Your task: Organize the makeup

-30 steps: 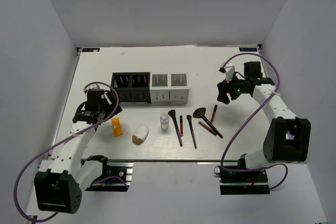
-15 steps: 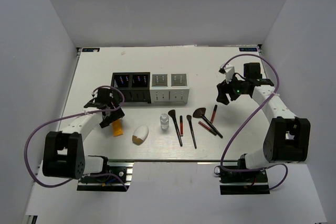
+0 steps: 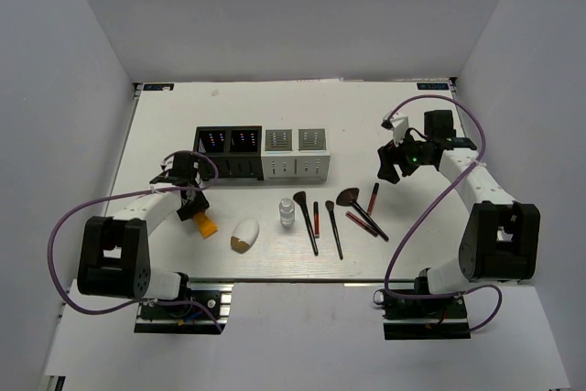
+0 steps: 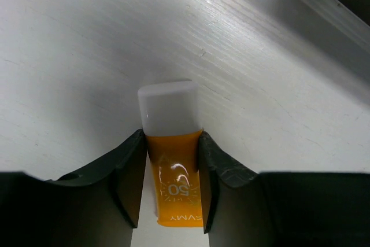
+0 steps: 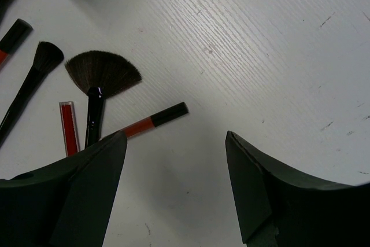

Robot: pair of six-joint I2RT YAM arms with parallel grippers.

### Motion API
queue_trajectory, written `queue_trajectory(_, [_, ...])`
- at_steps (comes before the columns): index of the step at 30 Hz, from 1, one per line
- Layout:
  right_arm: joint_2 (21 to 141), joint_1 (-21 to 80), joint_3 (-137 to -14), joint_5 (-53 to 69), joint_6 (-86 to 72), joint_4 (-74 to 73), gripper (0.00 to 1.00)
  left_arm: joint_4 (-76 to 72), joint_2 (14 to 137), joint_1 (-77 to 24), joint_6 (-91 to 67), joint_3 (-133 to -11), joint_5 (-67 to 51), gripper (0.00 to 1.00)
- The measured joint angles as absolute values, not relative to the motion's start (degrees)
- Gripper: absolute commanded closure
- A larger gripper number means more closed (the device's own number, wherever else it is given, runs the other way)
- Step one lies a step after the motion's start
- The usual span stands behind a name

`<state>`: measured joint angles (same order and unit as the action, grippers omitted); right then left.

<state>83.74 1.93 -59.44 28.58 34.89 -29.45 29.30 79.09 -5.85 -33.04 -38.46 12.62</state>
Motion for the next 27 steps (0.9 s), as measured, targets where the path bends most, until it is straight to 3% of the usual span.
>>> queue_trajectory(5, [84.07, 1.93, -59.44, 28.47, 34.94, -29.47, 0.25, 31.03, 77.91, -5.85, -33.63, -38.46, 12.62, 0.69])
queue_trajectory(17, [84.51, 1.93, -59.44, 28.95, 36.69, -30.09, 0.26, 33.43, 48.51, -5.87, -33.01, -43.62, 3.60, 0.70])
queue_trajectory(22, [84.93, 1.96, -59.77, 30.04, 37.43, -30.48, 0.27, 27.49, 52.16, -5.89, -32.67, -51.03, 1.87, 0.74])
queue_trajectory(27, [85.49, 1.98, -61.08, 30.70, 37.98, -31.00, 0.27, 20.29, 64.53, -5.89, -30.96, -58.63, 2.79, 0.74])
